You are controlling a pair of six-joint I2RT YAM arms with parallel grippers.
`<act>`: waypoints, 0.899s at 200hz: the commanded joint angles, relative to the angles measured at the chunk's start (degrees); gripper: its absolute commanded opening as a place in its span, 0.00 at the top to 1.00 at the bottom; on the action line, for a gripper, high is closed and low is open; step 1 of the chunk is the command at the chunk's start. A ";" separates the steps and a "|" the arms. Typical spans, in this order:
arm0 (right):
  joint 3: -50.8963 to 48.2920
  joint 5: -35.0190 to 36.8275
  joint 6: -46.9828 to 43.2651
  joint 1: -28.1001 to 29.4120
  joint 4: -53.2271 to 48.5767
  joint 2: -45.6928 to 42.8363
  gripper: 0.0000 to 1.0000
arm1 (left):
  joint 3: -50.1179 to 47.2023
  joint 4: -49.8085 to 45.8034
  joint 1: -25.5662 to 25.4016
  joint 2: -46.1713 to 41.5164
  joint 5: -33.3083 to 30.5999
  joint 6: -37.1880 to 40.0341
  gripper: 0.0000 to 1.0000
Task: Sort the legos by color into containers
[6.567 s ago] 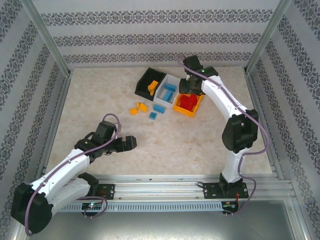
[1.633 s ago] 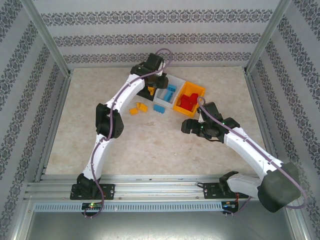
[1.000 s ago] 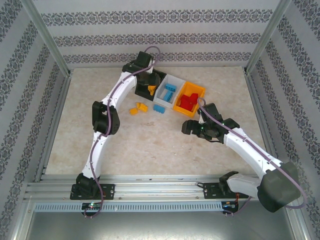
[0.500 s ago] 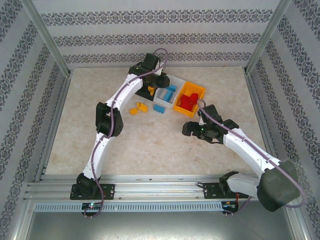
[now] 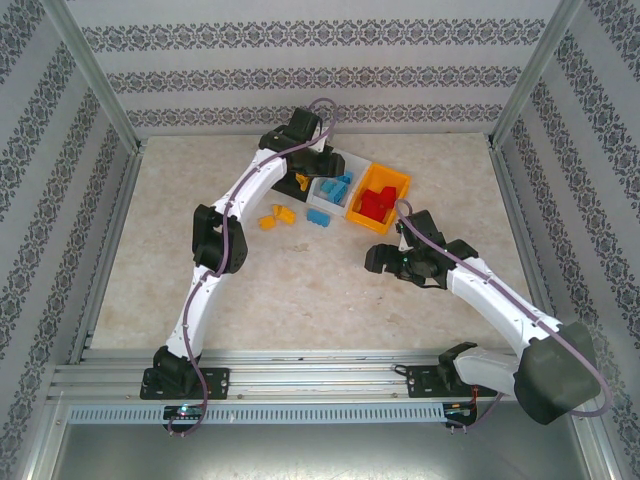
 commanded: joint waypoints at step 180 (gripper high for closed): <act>-0.76 -1.10 1.09 1.28 1.65 1.46 0.14 | -40.39 13.41 -5.90 -17.52 -16.23 10.19 0.00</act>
